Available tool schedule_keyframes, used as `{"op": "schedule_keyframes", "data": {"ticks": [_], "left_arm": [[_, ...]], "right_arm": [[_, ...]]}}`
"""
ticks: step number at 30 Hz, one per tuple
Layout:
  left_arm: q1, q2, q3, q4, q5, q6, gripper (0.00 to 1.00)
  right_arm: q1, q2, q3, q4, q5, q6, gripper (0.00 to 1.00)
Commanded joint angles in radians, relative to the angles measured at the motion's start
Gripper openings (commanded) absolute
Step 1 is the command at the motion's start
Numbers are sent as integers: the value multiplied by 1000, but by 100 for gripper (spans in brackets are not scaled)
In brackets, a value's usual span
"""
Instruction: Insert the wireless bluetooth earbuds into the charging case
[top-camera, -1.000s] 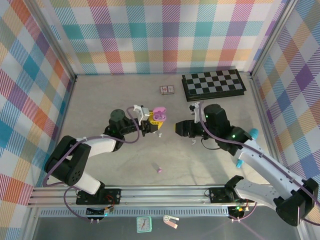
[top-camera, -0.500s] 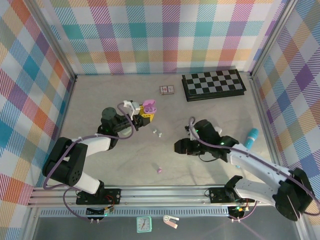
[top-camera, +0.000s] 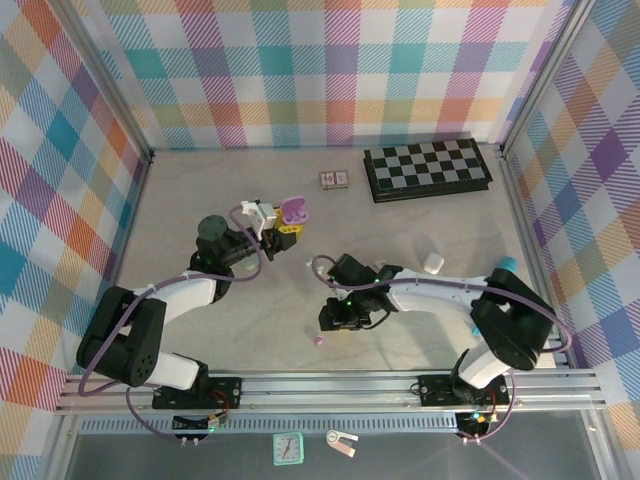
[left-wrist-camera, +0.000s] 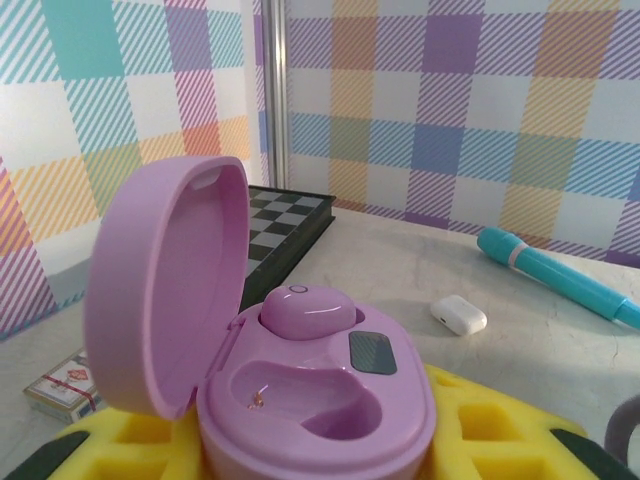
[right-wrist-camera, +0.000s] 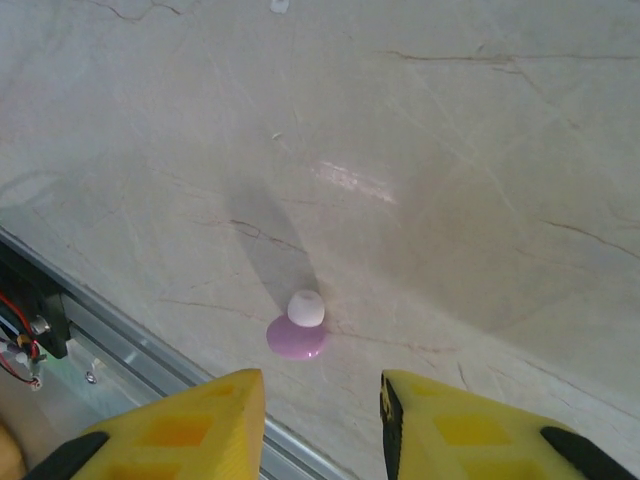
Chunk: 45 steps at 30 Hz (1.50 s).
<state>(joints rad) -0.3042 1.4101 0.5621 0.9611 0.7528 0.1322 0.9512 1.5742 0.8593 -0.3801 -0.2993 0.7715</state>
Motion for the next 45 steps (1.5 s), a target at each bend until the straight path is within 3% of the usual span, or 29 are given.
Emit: {"op": "schedule_keyframes", "data": {"ticks": [1,23,45], "left_arm": [[19,-33,-18,-7,-5,29,29],[60,-57,-25,-27,-12,23,29],[64,-72,-27,-45,-10,32,29]], "right_arm": [[7,43,32,16,-46,29,33],[10,186,62,97,-159,45,27],[-1,158,81,32,-107,17,15]]}}
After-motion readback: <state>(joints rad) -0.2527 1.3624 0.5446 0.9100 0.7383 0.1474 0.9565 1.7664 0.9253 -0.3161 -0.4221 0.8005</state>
